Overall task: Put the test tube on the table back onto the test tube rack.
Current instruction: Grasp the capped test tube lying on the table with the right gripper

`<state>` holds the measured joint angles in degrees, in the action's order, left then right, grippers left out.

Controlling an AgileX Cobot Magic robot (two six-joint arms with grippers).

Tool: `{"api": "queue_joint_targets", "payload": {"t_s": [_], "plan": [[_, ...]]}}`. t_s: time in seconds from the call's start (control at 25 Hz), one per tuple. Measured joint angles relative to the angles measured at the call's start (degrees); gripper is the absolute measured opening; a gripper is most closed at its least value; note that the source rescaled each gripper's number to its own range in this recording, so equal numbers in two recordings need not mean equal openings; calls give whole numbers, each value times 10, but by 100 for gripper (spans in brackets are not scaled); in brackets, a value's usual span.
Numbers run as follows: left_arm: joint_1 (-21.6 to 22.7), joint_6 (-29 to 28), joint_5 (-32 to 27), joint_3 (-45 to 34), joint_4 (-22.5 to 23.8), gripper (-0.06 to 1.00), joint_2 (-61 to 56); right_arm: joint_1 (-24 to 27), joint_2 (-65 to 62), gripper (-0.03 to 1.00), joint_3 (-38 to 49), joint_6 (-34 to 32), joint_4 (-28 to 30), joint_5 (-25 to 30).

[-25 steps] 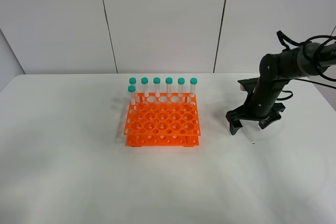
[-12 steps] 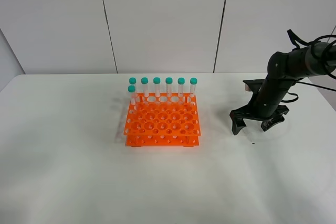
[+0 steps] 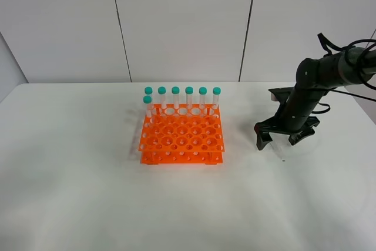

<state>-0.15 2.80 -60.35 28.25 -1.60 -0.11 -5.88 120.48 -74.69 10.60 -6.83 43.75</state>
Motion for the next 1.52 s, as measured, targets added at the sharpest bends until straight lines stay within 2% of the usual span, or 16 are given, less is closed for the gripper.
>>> {"api": "queue_joint_targets", "payload": {"t_s": [1.08, 1.4, 1.52], "plan": [[0, 0, 0, 0, 0, 100, 0, 0, 11, 100, 0, 0, 0, -12], [0, 0, 0, 0, 0, 100, 0, 0, 11, 86, 0, 0, 0, -4], [0, 0, 0, 0, 0, 100, 0, 0, 12, 65, 0, 0, 0, 2]]}}
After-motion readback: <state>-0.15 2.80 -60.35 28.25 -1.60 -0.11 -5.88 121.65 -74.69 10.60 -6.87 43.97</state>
